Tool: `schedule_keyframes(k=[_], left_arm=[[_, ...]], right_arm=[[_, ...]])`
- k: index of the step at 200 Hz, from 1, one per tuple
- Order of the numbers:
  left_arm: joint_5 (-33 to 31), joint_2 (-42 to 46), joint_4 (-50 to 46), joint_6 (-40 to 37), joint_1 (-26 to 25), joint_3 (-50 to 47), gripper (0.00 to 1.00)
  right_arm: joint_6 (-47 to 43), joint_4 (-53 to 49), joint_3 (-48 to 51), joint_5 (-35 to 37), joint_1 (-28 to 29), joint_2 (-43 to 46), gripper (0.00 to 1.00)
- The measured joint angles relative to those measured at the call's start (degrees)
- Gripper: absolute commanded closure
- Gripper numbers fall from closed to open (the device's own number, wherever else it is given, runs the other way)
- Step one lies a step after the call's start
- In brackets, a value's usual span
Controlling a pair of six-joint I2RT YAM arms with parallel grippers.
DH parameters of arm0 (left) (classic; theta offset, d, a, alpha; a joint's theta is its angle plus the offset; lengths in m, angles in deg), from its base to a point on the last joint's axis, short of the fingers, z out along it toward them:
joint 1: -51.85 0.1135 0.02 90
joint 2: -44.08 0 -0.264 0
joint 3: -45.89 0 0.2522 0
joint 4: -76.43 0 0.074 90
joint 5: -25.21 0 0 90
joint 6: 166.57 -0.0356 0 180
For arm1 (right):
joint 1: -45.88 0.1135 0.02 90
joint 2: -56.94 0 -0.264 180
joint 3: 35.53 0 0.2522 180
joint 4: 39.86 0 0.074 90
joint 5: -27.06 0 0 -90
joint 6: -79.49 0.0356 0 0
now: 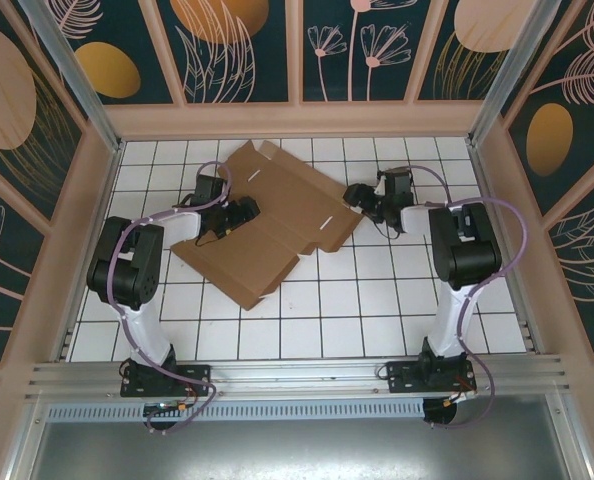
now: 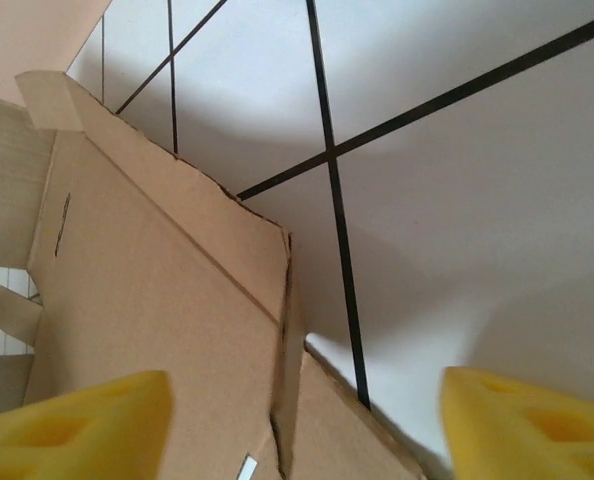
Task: Fold the paper box
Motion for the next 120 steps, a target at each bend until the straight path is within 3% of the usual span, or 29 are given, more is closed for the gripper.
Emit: schedule_keyframes(k=[47, 120], left_arm=[[-0.1, 0.0, -0.1, -0.3, 0.0, 0.0, 0.19], [-0.4, 0.0, -3.5, -1.3, 0.0, 3.5, 0.17]], right_arm=[[-4.8, 0.1, -0.2, -0.6, 0.0, -0.7, 0.83], [-15.3, 0.2, 3.0, 1.7, 1.8, 5.4, 0.85]])
